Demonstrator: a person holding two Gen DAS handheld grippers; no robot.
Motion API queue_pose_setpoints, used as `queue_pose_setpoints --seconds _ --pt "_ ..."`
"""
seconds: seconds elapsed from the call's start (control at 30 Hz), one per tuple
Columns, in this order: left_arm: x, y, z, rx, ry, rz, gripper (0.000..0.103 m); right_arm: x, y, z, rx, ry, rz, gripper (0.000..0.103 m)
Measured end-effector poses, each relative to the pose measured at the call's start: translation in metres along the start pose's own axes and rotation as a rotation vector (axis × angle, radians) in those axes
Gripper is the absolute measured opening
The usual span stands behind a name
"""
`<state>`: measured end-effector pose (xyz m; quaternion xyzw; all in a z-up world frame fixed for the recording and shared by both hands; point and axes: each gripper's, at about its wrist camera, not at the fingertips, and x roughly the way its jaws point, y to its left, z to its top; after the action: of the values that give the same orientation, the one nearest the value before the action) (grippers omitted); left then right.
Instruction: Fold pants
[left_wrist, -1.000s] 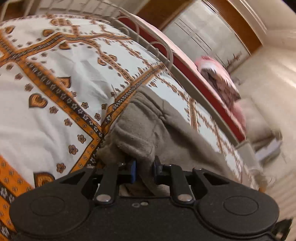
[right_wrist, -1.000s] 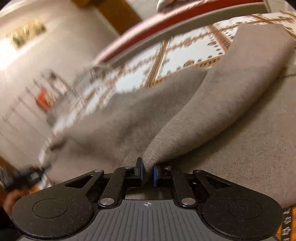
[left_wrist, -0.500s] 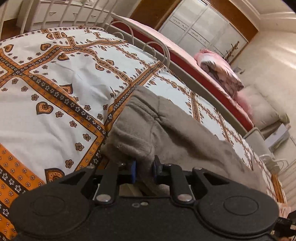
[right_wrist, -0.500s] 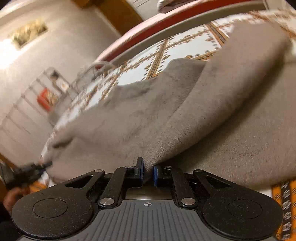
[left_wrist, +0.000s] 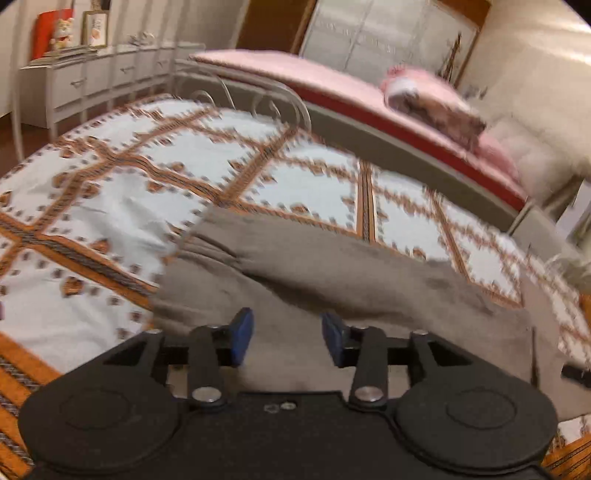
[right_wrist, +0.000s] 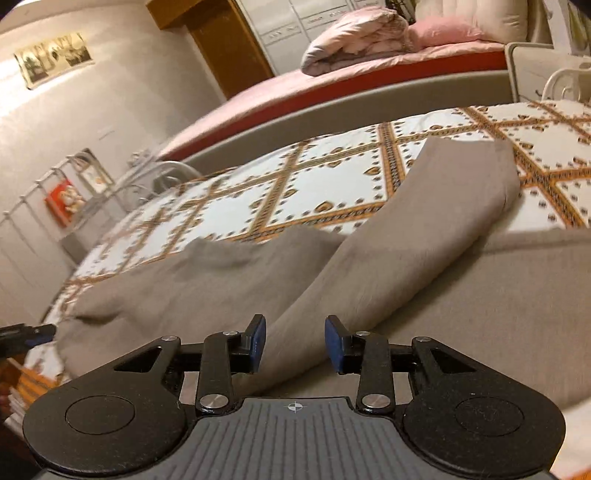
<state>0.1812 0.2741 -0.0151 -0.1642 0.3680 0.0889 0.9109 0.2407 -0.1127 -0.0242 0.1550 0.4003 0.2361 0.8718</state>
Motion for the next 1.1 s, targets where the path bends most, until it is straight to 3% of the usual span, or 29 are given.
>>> queue_pose_setpoints --seconds 0.07,0.23,0.37,0.47,0.5,0.53,0.57,0.9,1.0,1.03,1.1 --pt "0.024 -0.009 -0.006 0.022 0.049 0.077 0.033 0.018 0.002 0.011 0.013 0.022 -0.031 0.036" --pt "0.044 -0.018 -0.017 0.085 0.06 0.131 0.034 0.044 0.012 0.023 -0.011 0.046 -0.1 0.036" --pt "0.049 -0.021 -0.019 0.121 0.061 0.124 0.044 0.074 0.012 0.02 -0.039 0.109 -0.21 0.036" --pt "0.049 -0.022 -0.022 0.126 0.062 0.107 0.048 0.077 0.009 0.013 -0.061 0.096 -0.209 0.035" --pt "0.049 -0.021 -0.022 0.127 0.062 0.1 0.049 0.076 0.007 0.012 -0.062 0.094 -0.198 0.029" --pt "0.049 -0.021 -0.021 0.123 0.062 0.095 0.049 0.073 0.003 0.01 -0.058 0.094 -0.19 0.004" --pt "0.048 -0.02 -0.022 0.118 0.06 0.089 0.049 0.069 -0.001 0.01 -0.037 0.094 -0.184 0.002" --pt "0.044 -0.012 -0.021 0.077 0.055 0.047 0.049 -0.006 -0.024 -0.014 0.054 0.042 -0.194 0.002" --pt "0.045 -0.012 -0.021 0.074 0.055 0.044 0.049 -0.015 -0.023 -0.009 0.064 -0.01 -0.186 0.003" --pt "0.045 -0.012 -0.02 0.073 0.055 0.044 0.049 -0.015 -0.023 -0.004 0.071 -0.03 -0.18 0.006" --pt "0.045 -0.012 -0.02 0.073 0.054 0.044 0.049 -0.011 -0.019 0.01 0.059 -0.059 -0.18 0.022"
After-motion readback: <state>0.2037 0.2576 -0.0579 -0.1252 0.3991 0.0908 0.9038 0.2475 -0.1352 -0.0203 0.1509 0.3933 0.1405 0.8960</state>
